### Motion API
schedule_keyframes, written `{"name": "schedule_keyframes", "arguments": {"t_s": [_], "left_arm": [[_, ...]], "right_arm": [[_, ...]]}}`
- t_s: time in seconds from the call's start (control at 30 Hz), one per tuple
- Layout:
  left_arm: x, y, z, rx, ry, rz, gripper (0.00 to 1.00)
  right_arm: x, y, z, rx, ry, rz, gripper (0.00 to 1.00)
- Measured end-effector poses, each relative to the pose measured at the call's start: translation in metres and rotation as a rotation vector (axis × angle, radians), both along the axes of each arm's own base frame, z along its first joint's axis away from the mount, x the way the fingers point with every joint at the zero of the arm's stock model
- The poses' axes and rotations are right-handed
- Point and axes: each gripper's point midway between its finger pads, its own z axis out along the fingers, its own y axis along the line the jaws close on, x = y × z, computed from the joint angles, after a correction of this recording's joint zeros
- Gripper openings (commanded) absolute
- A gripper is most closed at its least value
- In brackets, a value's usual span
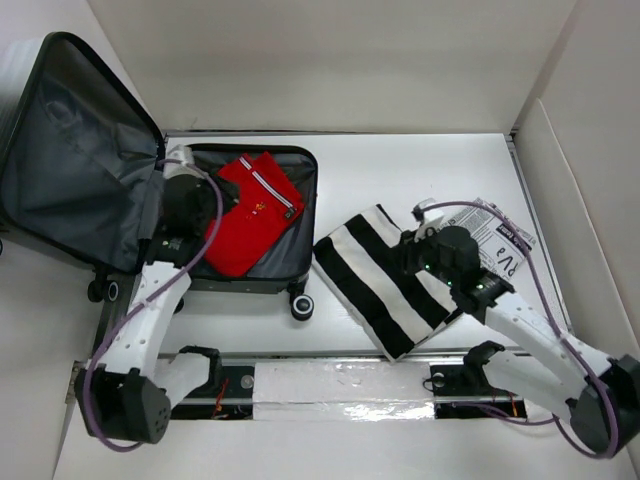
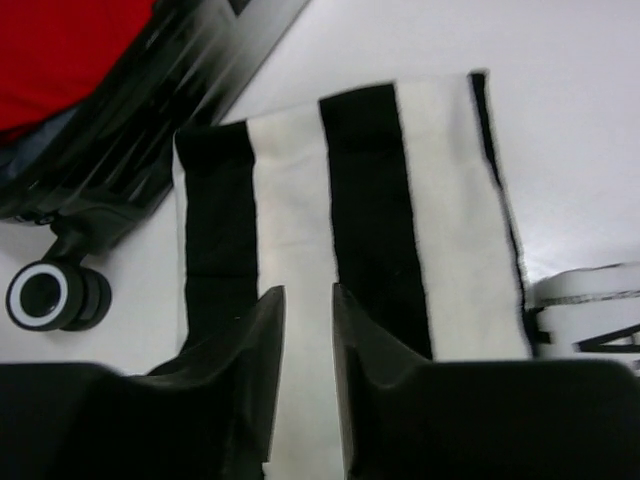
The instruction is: Pack the luggage
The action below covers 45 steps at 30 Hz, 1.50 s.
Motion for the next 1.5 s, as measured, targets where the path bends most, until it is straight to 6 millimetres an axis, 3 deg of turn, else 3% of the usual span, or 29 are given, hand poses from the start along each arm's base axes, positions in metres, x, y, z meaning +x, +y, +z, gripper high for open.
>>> {"name": "schedule_keyframes", "arguments": {"t_s": [0.07,0.2,0.3,0.53,0.6,0.7,0.83,1.0,1.07,1.23,1.33,1.4,1.5], "left_arm": [[-0.005,-0.047,0.015,-0.002,-0.050,-0.123,0.22],[-0.022,-0.123,0.025,-0.004,-0.095,-0.306,0.20],[-0.029,-0.144,0.023,-0.017,-0.117,-0.355,0.20],[-0.038,-0.154,-0.012,-0.044,-0.089,-0.392,0.25],[-0.044,-0.164,-0.014,-0.047,-0.092,-0.425,0.28],[-0.051,-0.179,-0.008,-0.061,-0.121,-0.470,0.32],[-0.053,-0.184,-0.007,-0.071,-0.143,-0.485,0.35],[-0.053,-0.197,-0.023,-0.073,-0.117,-0.530,0.41],[-0.058,-0.213,-0.039,-0.036,-0.083,-0.550,0.47],[-0.080,-0.286,-0.071,0.087,0.007,-0.661,0.51],[-0.065,-0.288,-0.086,0.123,0.036,-0.620,0.56],[-0.052,-0.275,-0.099,0.155,0.064,-0.562,0.60],[-0.035,-0.262,-0.116,0.202,0.116,-0.498,0.64]], "right_arm": [[-0.001,0.012,-0.025,-0.039,0.062,0.023,0.52],[0.005,0.026,-0.064,-0.112,0.146,0.031,0.53],[0.017,0.037,-0.094,-0.164,0.225,0.025,0.51],[0.075,0.065,-0.150,-0.199,0.356,-0.070,0.47],[0.100,0.072,-0.144,-0.142,0.357,-0.100,0.48],[0.133,0.065,-0.144,-0.059,0.380,-0.157,0.48],[0.166,0.041,-0.142,0.033,0.407,-0.255,0.49],[0.196,0.001,-0.138,0.085,0.410,-0.375,0.50],[0.202,-0.014,-0.136,0.087,0.407,-0.405,0.56],[0.204,-0.032,-0.127,0.068,0.392,-0.406,0.66],[0.197,-0.031,-0.097,0.041,0.346,-0.374,0.79],[0.191,-0.029,-0.063,0.045,0.276,-0.343,0.86],[0.174,-0.031,-0.005,0.084,0.148,-0.302,0.88]]}}
